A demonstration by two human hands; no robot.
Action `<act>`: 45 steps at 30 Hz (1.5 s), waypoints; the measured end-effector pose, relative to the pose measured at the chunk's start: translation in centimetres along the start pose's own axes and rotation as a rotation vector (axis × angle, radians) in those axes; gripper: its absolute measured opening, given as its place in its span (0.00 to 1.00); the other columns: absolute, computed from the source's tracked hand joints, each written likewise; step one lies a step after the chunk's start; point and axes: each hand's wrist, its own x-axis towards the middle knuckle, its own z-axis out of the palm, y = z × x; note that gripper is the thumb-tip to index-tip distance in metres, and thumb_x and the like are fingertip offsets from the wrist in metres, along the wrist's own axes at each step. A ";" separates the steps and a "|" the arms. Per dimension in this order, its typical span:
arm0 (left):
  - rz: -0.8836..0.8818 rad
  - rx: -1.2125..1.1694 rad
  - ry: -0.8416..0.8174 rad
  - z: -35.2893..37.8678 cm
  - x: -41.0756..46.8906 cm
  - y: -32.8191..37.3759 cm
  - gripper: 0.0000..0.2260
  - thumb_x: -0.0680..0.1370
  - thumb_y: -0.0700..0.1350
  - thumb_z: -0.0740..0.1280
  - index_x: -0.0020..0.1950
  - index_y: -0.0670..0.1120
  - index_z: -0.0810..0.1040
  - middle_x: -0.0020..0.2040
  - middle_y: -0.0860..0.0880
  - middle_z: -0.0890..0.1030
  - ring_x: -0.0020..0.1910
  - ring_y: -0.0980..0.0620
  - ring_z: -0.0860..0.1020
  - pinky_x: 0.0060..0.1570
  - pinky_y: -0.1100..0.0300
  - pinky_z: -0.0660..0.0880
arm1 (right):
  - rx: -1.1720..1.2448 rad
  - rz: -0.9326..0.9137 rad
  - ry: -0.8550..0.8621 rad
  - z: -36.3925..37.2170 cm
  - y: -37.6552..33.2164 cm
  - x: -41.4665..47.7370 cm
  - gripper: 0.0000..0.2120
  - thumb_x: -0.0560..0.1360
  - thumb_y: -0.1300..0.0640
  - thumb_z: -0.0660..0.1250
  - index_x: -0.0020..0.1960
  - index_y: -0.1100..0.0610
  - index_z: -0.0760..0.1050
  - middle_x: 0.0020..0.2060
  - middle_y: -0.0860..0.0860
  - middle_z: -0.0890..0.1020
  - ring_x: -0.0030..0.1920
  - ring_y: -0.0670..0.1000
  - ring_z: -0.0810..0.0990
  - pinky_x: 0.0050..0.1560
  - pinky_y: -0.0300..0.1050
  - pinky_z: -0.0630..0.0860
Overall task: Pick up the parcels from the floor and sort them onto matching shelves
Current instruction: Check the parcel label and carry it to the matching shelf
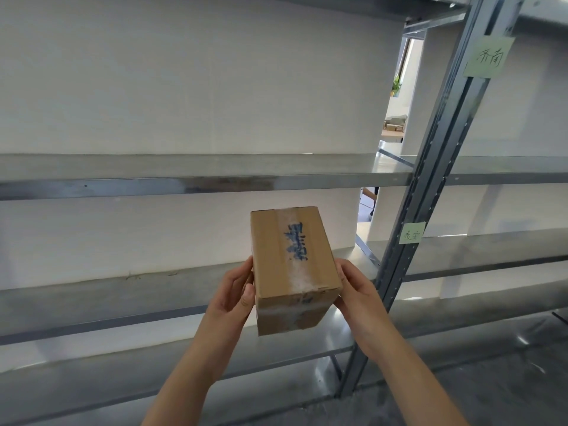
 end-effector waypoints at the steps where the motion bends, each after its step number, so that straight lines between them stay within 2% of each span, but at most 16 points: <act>1: 0.004 -0.018 0.015 0.1 0.0 0.0 0.29 0.76 0.64 0.65 0.74 0.53 0.73 0.71 0.49 0.79 0.72 0.47 0.76 0.75 0.40 0.67 | -0.004 -0.013 -0.008 0.0 0.0 0.0 0.19 0.76 0.42 0.61 0.61 0.48 0.80 0.54 0.45 0.86 0.57 0.44 0.84 0.66 0.47 0.76; 4: -0.003 -0.093 0.087 0.6 0.0 0.1 0.26 0.81 0.59 0.55 0.73 0.46 0.73 0.69 0.45 0.81 0.69 0.43 0.78 0.71 0.38 0.71 | -0.022 -0.049 -0.021 0.3 0.2 -0.2 0.19 0.75 0.44 0.63 0.63 0.48 0.79 0.56 0.43 0.85 0.57 0.42 0.83 0.63 0.42 0.78; 9: -0.021 -0.183 0.131 0.8 0.2 -0.2 0.19 0.80 0.57 0.58 0.61 0.45 0.77 0.58 0.44 0.85 0.54 0.47 0.83 0.56 0.46 0.78 | -0.014 -0.046 -0.044 0.1 1.0 -0.3 0.20 0.72 0.45 0.68 0.63 0.46 0.79 0.58 0.44 0.85 0.61 0.45 0.82 0.65 0.45 0.76; 11: -0.027 -0.205 0.127 0.7 0.3 -0.5 0.11 0.81 0.53 0.60 0.53 0.49 0.78 0.51 0.47 0.85 0.48 0.50 0.83 0.47 0.53 0.79 | -0.017 -0.051 -0.047 0.0 1.4 -0.4 0.19 0.72 0.47 0.69 0.63 0.46 0.79 0.59 0.45 0.85 0.62 0.45 0.81 0.64 0.45 0.77; 13: -0.036 -0.220 0.132 0.8 0.4 -0.6 0.09 0.84 0.48 0.59 0.52 0.50 0.78 0.49 0.48 0.85 0.45 0.51 0.84 0.43 0.55 0.80 | -0.035 -0.069 -0.033 0.0 1.6 -0.5 0.20 0.73 0.45 0.68 0.64 0.45 0.79 0.60 0.44 0.84 0.63 0.44 0.81 0.63 0.44 0.77; 16: -0.016 -0.222 0.138 1.1 0.5 -0.7 0.08 0.82 0.49 0.61 0.55 0.51 0.79 0.51 0.48 0.86 0.46 0.52 0.84 0.47 0.52 0.79 | -0.084 -0.078 -0.001 -0.1 1.6 -0.3 0.18 0.74 0.41 0.64 0.63 0.40 0.79 0.60 0.40 0.83 0.61 0.39 0.80 0.61 0.39 0.73; 18: -0.001 -0.205 0.141 1.3 0.4 -0.5 0.11 0.79 0.52 0.62 0.57 0.52 0.79 0.55 0.49 0.86 0.50 0.51 0.84 0.51 0.49 0.78 | -0.082 -0.064 0.012 -0.2 1.5 -0.1 0.17 0.76 0.40 0.61 0.61 0.40 0.80 0.59 0.42 0.83 0.60 0.42 0.81 0.60 0.39 0.74; 21: 0.017 -0.147 0.143 1.3 0.1 -0.6 0.15 0.78 0.57 0.64 0.62 0.55 0.78 0.62 0.50 0.84 0.62 0.44 0.82 0.62 0.41 0.77 | -0.069 -0.057 0.027 -0.3 1.5 0.0 0.17 0.78 0.43 0.60 0.62 0.46 0.81 0.55 0.45 0.85 0.58 0.47 0.83 0.59 0.43 0.79; 24: 0.066 -0.053 0.133 1.4 -0.2 -0.7 0.26 0.75 0.67 0.69 0.70 0.58 0.75 0.68 0.48 0.81 0.70 0.41 0.76 0.71 0.34 0.69 | -0.028 -0.046 0.038 -0.2 1.4 -0.1 0.17 0.78 0.44 0.61 0.59 0.50 0.81 0.50 0.48 0.87 0.53 0.47 0.85 0.57 0.46 0.80; 26: 0.070 -0.039 0.119 1.3 -0.3 -0.7 0.33 0.71 0.69 0.71 0.73 0.58 0.73 0.71 0.48 0.79 0.73 0.43 0.75 0.73 0.35 0.67 | 0.003 -0.031 0.045 -0.1 1.4 -0.1 0.18 0.75 0.42 0.62 0.56 0.51 0.81 0.48 0.49 0.87 0.50 0.48 0.86 0.54 0.45 0.80; 29: 0.075 -0.013 0.117 1.2 -0.3 -0.7 0.34 0.71 0.70 0.71 0.74 0.60 0.73 0.72 0.52 0.78 0.73 0.47 0.75 0.73 0.38 0.69 | 0.020 -0.015 0.044 -0.1 1.5 -0.2 0.17 0.76 0.43 0.63 0.57 0.51 0.81 0.47 0.49 0.88 0.48 0.48 0.86 0.57 0.50 0.81; 31: 0.068 -0.014 0.110 1.1 -0.3 -0.6 0.32 0.72 0.69 0.70 0.74 0.60 0.74 0.73 0.53 0.78 0.73 0.48 0.74 0.73 0.39 0.69 | 0.019 -0.019 0.040 -0.1 1.5 -0.2 0.15 0.78 0.46 0.63 0.58 0.52 0.81 0.47 0.49 0.88 0.48 0.48 0.87 0.60 0.53 0.80; 34: 0.062 -0.036 0.100 1.1 -0.2 -0.3 0.26 0.77 0.60 0.68 0.75 0.58 0.74 0.72 0.54 0.78 0.74 0.50 0.74 0.74 0.40 0.68 | 0.023 -0.013 0.033 -0.2 1.3 -0.1 0.15 0.77 0.47 0.64 0.60 0.51 0.80 0.49 0.50 0.88 0.51 0.50 0.87 0.62 0.55 0.79; 38: 0.060 -0.086 0.105 1.5 -0.4 0.0 0.24 0.79 0.51 0.64 0.76 0.54 0.73 0.72 0.54 0.78 0.75 0.51 0.73 0.76 0.41 0.66 | 0.014 -0.012 0.000 -0.3 0.9 -0.1 0.16 0.77 0.47 0.64 0.61 0.49 0.79 0.52 0.48 0.87 0.55 0.50 0.85 0.63 0.53 0.79; 41: 0.058 -0.087 0.100 1.8 -0.6 0.0 0.24 0.79 0.49 0.63 0.77 0.55 0.72 0.73 0.55 0.78 0.75 0.52 0.72 0.77 0.42 0.65 | 0.072 0.000 0.017 -0.4 0.8 -0.1 0.17 0.75 0.45 0.62 0.59 0.51 0.81 0.53 0.47 0.87 0.57 0.50 0.84 0.61 0.49 0.79; 45: 0.066 -0.052 0.075 2.0 -0.8 -0.1 0.24 0.80 0.49 0.63 0.77 0.56 0.71 0.73 0.56 0.77 0.75 0.53 0.72 0.77 0.42 0.65 | 0.193 0.054 0.047 -0.7 0.5 -0.1 0.22 0.74 0.43 0.62 0.60 0.55 0.81 0.55 0.52 0.86 0.58 0.52 0.82 0.61 0.53 0.78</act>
